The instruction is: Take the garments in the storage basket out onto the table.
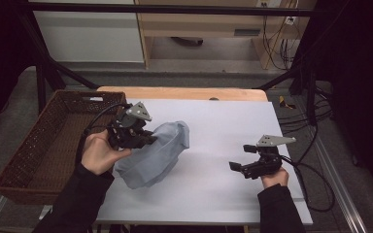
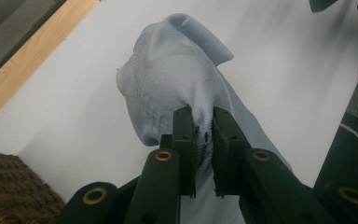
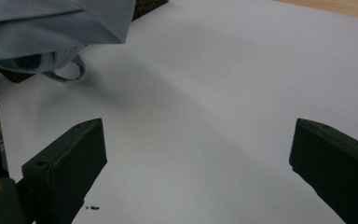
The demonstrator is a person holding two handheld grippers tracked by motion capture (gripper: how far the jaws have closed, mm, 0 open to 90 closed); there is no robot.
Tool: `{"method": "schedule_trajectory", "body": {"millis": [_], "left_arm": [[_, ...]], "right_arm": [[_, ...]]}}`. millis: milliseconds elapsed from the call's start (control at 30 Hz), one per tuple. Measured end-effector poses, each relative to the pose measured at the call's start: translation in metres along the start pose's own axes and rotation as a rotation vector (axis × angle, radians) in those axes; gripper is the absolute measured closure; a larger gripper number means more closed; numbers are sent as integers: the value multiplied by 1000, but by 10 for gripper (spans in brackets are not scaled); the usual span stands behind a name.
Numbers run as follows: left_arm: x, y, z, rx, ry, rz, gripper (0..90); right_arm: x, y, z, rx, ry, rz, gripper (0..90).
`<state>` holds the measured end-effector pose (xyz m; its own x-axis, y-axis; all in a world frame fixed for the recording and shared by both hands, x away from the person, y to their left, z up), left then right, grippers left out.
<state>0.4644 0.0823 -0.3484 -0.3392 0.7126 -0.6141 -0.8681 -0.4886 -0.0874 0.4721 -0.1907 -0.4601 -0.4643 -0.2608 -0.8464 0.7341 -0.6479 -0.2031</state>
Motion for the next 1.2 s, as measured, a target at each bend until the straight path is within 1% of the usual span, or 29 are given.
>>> {"method": "schedule_trajectory", "body": {"millis": [167,367,533,667,900,1100,1200], "left_arm": [[1,5,-14,16,-21,-9,807],[3,10,-27,39,-31,-14,807],[7,11,-38,53,-46,-6,806],[10,12,-45,66,-49,-2,806],[17,14,-59,82,-67,2,804],[21,15,-66,96,-76,6,800],[23,17,-71,107,-84,5,783]], "right_arm": [[0,0,1,-1,1,-1,45],[0,0,0,1,0,0,45],[0,0,1,1,1,-1,45],[0,0,1,1,1,-1,45],[0,0,1,2,2,4,45],[0,0,1,2,-1,2,45],[0,0,0,1,0,3,45]]}}
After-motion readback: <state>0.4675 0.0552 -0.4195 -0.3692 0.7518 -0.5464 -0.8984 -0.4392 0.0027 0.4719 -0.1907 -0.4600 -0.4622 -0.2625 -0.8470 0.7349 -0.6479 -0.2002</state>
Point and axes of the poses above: each handheld gripper's, and its own axes: z roughly backward along the jaws, x roughly out of its underside, y roughly to its right, the point moved 10 cm from there along -z, roughly forward along the jaws, and after that the axes turned 1 degree about y, right-handed, at the moved point
